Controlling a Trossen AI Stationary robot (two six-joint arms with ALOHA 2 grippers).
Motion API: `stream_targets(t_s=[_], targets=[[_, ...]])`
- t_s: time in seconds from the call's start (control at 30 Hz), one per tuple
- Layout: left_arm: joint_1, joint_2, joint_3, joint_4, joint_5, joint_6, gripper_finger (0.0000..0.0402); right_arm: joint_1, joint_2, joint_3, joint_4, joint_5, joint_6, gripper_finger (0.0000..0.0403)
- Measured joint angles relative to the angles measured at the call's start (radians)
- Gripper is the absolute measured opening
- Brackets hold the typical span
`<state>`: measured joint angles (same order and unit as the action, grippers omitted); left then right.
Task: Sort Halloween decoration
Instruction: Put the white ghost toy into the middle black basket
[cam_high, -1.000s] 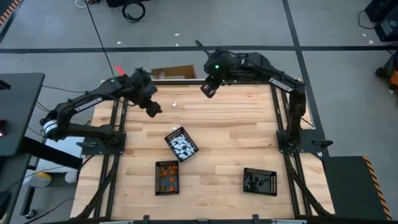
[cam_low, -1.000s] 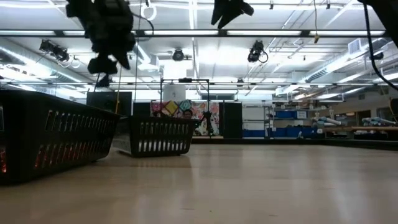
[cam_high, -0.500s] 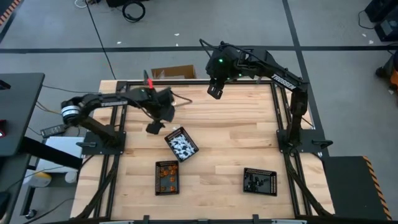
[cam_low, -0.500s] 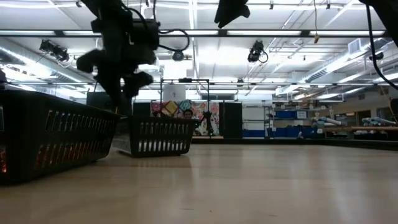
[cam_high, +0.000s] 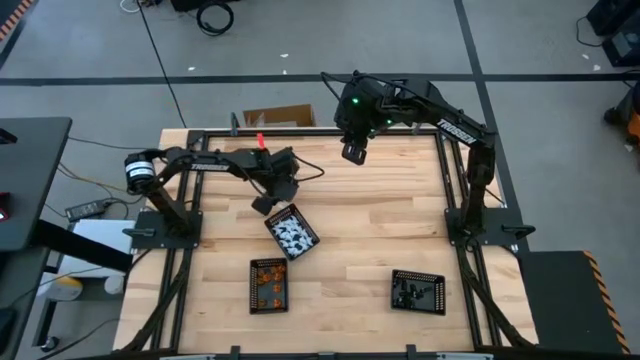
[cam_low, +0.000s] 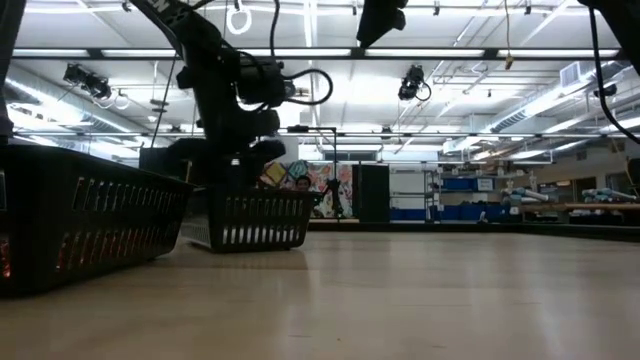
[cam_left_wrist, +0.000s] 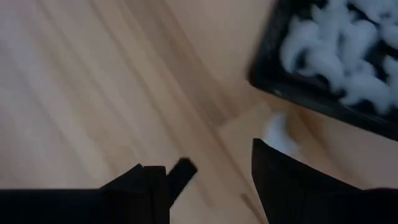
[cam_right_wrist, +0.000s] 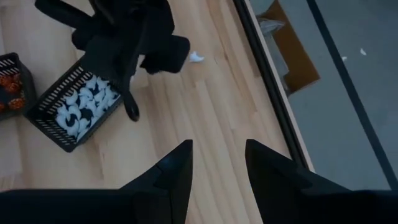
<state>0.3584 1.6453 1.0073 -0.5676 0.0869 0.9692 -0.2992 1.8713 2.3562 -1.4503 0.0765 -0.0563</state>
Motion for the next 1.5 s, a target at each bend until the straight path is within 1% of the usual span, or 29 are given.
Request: stream_targets(t_s=[0.1, 0.23, 0.4, 0.57, 0.7, 0.9, 1.13, 1.37, 1.5], targets=[[0.001, 0.005, 0.0, 0.063, -0.005, 0.019, 0.0194, 0.0, 0.0, 0.0, 0.004, 0.0, 0.0, 0.0153], [0.005, 0.011, 0.0, 0.038, -0.004, -0.005, 0.0194, 0.0, 0.0, 0.0, 0.004, 0.0, 0.007, 0.0153], [0.004, 0.012, 0.0, 0.007, 0.094, -0.008, 0.0194, 0.0, 0.0, 0.0, 0.018, 0.0, 0.012, 0.0153], [0.005, 0.012, 0.0, -0.054, 0.12, -0.005, 0.0194, 0.0, -0.001, 0.0, 0.021, 0.0, 0.027, 0.0153], [0.005, 0.016, 0.0, -0.062, 0.127, 0.008, 0.0194, 0.0, -0.001, 0.0, 0.036, -0.003, 0.027, 0.0153], [-0.002, 0.06, 0.0, -0.056, 0.127, 0.009, 0.0194, 0.0, -0.001, 0.0, 0.054, -0.044, 0.038, 0.0153], [-0.029, 0.077, 0.0, -0.054, 0.128, 0.011, 0.0194, 0.002, -0.001, 0.0, 0.054, -0.045, 0.038, 0.0153], [-0.032, 0.105, 0.002, -0.045, 0.128, -0.011, 0.0194, 0.002, -0.001, 0.0, 0.055, -0.045, 0.037, 0.0153], [-0.033, 0.12, 0.003, -0.019, 0.103, -0.023, 0.0194, 0.002, -0.002, 0.0, 0.055, -0.048, 0.037, 0.0153]])
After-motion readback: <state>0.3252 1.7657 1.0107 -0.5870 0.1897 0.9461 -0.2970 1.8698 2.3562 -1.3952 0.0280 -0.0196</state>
